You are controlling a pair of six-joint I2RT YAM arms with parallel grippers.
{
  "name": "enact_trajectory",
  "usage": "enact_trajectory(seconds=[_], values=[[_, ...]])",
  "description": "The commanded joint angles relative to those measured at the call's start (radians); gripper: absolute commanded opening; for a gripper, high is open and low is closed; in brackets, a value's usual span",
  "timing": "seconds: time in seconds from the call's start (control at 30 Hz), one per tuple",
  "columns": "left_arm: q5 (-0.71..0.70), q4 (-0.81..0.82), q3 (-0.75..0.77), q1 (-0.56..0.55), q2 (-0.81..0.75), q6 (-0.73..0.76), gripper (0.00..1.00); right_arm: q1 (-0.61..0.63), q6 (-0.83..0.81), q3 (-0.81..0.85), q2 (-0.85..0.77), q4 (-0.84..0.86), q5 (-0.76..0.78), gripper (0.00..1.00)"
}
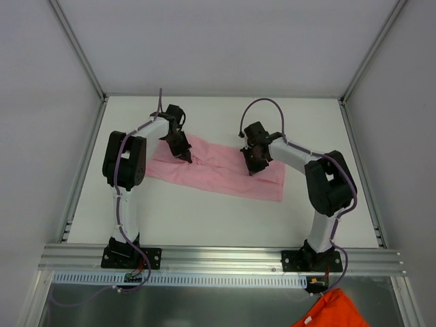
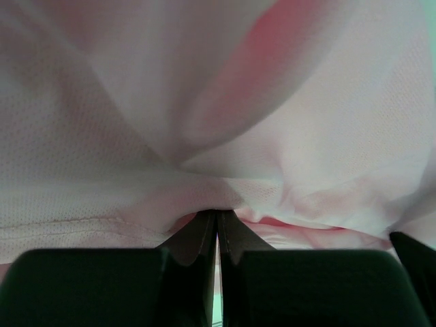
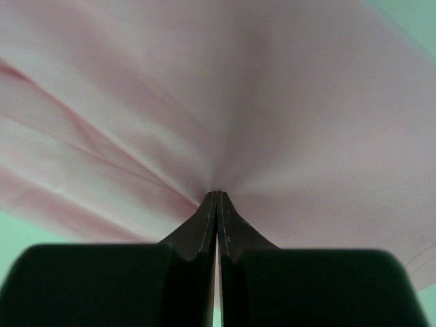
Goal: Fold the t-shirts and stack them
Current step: Rotate the tshirt 90 degrees
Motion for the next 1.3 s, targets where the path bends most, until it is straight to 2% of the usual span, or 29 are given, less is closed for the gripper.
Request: enact_trajectory(seconds=[0.0, 0.2, 0.43, 0.6, 0.7, 0.83, 1.03, 1.27], values=[[-0.010, -0.018, 0.076, 0.000, 0.093, 0.004, 0.00, 0.031, 0.027, -0.034, -0.123, -0.018, -0.012, 0.01], [0.022, -0.041, 0.217, -0.001, 0.201, -0.012, 0.00, 0.103, 0.062, -0.086, -0.161, -0.009, -0.020, 0.01], [0.014, -0.052, 0.271, 0.013, 0.225, -0.009, 0.00, 0.154, 0.074, -0.123, -0.152, 0.002, -0.006, 0.01], [-0.003, -0.062, 0.231, 0.034, 0.195, 0.013, 0.00, 0.151, 0.019, -0.054, -0.135, -0.016, 0.186, 0.01], [-0.007, -0.055, 0.208, 0.049, 0.175, 0.021, 0.00, 0.128, -0.019, 0.067, -0.089, -0.036, 0.232, 0.01], [-0.009, -0.075, 0.225, 0.054, 0.178, 0.027, 0.00, 0.079, -0.032, 0.121, -0.048, -0.024, 0.279, 0.01], [-0.018, -0.089, 0.223, 0.062, 0.178, 0.036, 0.00, 0.062, -0.045, 0.127, 0.035, -0.041, 0.468, 0.01], [-0.027, -0.095, 0.217, 0.088, 0.176, 0.051, 0.00, 0.060, -0.006, 0.062, 0.040, -0.016, 0.461, 0.01]])
